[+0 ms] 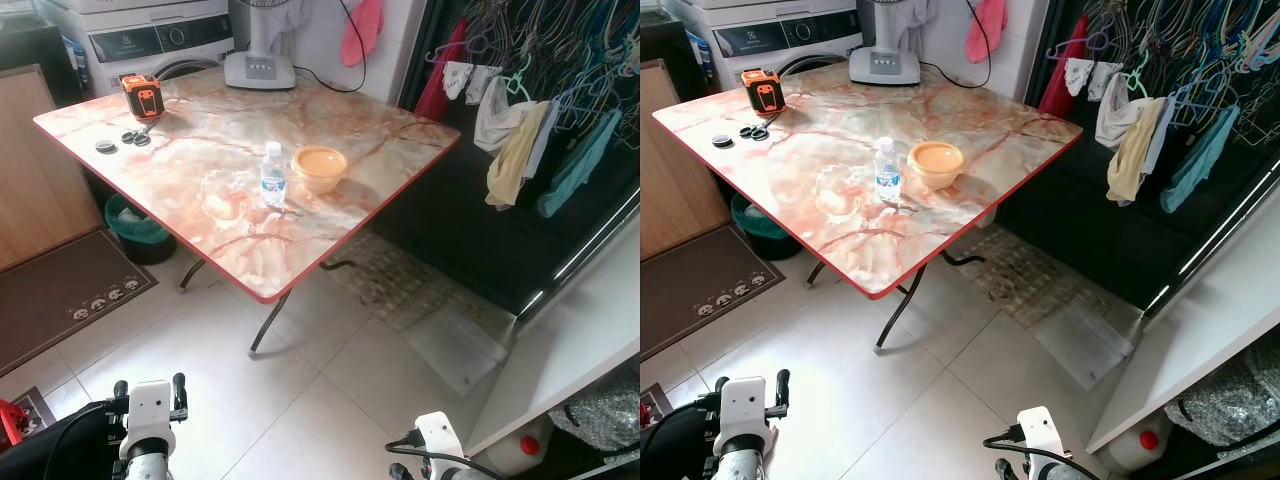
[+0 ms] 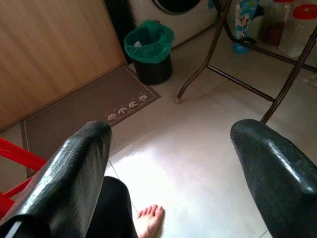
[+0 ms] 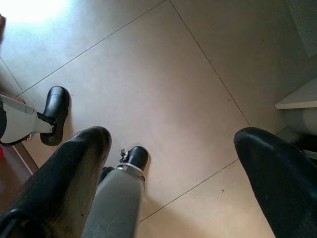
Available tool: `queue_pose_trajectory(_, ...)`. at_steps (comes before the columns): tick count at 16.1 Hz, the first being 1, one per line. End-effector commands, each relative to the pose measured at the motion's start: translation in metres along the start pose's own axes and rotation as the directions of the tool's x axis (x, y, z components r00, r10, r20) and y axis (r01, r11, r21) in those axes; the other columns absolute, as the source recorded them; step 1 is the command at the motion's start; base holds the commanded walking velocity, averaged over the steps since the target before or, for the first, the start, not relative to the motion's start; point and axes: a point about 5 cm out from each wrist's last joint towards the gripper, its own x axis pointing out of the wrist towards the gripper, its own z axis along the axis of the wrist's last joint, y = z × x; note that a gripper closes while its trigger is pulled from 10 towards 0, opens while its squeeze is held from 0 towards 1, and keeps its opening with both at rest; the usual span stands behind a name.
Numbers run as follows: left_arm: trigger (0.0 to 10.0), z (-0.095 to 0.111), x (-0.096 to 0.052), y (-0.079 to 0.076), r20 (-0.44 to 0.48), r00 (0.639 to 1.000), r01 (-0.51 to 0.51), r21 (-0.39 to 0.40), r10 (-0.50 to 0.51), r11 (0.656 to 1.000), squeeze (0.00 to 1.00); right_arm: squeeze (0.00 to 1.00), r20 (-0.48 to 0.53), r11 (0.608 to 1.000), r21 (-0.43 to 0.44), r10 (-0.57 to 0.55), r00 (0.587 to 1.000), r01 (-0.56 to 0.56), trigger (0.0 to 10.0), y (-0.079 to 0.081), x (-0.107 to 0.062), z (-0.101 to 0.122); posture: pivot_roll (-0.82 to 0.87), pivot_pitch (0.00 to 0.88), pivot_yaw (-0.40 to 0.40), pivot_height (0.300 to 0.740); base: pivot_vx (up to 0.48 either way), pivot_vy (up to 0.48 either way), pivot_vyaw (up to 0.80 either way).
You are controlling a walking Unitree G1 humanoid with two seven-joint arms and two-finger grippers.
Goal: Restocking fridge
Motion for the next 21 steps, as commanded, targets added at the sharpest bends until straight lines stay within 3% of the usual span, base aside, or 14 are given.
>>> queue_pose_trajectory(1,10.0,-0.003,-0.004,0.000,-0.006,1.000,0.002,0.013,-0.002,1.000,0.00,0.00,0.002,1.000,-0.011,-0.009,1.000,0.009,10.0,-0.004,-0.001,0.001,-0.02,0.000,-0.127,0.740,0.000,0.000,0.00)
queue_pose_trajectory(4,10.0,0.001,-0.003,-0.001,0.041,0.999,0.017,0.046,-0.019,0.999,0.00,0.00,0.001,1.000,-0.014,-0.009,1.000,0.009,10.0,-0.004,-0.001,0.002,-0.02,0.000,-0.128,0.740,0.000,0.000,0.00)
queue_pose_trajectory(5,10.0,0.050,0.031,-0.007,0.265,0.964,-0.035,0.173,-0.012,0.984,0.00,0.00,0.001,1.000,-0.013,-0.009,1.000,0.009,10.0,-0.004,-0.001,0.003,-0.02,0.000,-0.128,0.740,0.000,0.000,0.00)
queue_pose_trajectory(6,10.0,0.125,0.072,-0.022,0.411,0.911,0.002,0.056,-0.025,0.998,0.00,0.00,0.001,1.000,-0.013,-0.008,1.000,0.008,10.0,-0.004,-0.001,0.003,-0.02,0.000,-0.129,0.740,0.000,0.000,0.00)
queue_pose_trajectory(8,10.0,0.145,0.074,-0.022,0.526,0.848,-0.011,0.144,-0.067,0.989,0.00,0.00,0.000,1.000,-0.013,-0.007,1.000,0.007,10.0,-0.004,-0.001,0.003,-0.02,0.000,-0.129,0.740,0.000,0.000,0.00)
queue_pose_trajectory(9,10.0,0.150,0.079,-0.030,0.453,0.888,0.077,0.019,-0.077,0.997,0.00,0.00,0.001,1.000,-0.013,-0.007,1.000,0.007,10.0,-0.005,-0.001,0.004,-0.02,0.000,-0.128,0.740,0.000,0.000,0.00)
queue_pose_trajectory(10,10.0,0.155,0.083,-0.032,0.437,0.894,0.133,-0.040,-0.102,0.990,0.00,0.00,0.002,1.000,-0.011,-0.006,1.000,0.006,10.0,-0.005,-0.001,0.004,-0.02,0.000,-0.127,0.740,0.000,0.000,0.00)
queue_pose_trajectory(15,10.0,0.198,0.085,-0.044,0.581,0.791,0.204,0.042,-0.190,0.978,0.00,0.00,0.001,1.000,-0.011,-0.004,1.000,0.004,10.0,-0.005,-0.001,0.005,-0.02,0.000,-0.129,0.740,0.000,0.000,0.00)
queue_pose_trajectory(18,10.0,0.231,0.084,-0.059,0.631,0.697,0.349,0.117,-0.341,0.930,0.00,0.00,0.002,1.000,-0.009,-0.006,1.000,0.006,10.0,-0.005,-0.001,0.005,-0.02,0.000,-0.131,0.740,0.000,0.000,0.00)
queue_pose_trajectory(21,10.0,0.257,0.077,-0.068,0.692,0.634,0.398,0.090,-0.345,0.913,0.00,0.00,0.001,1.000,-0.003,-0.005,1.000,0.005,10.0,-0.006,-0.002,0.004,-0.03,0.000,-0.129,0.740,0.000,0.000,0.00)
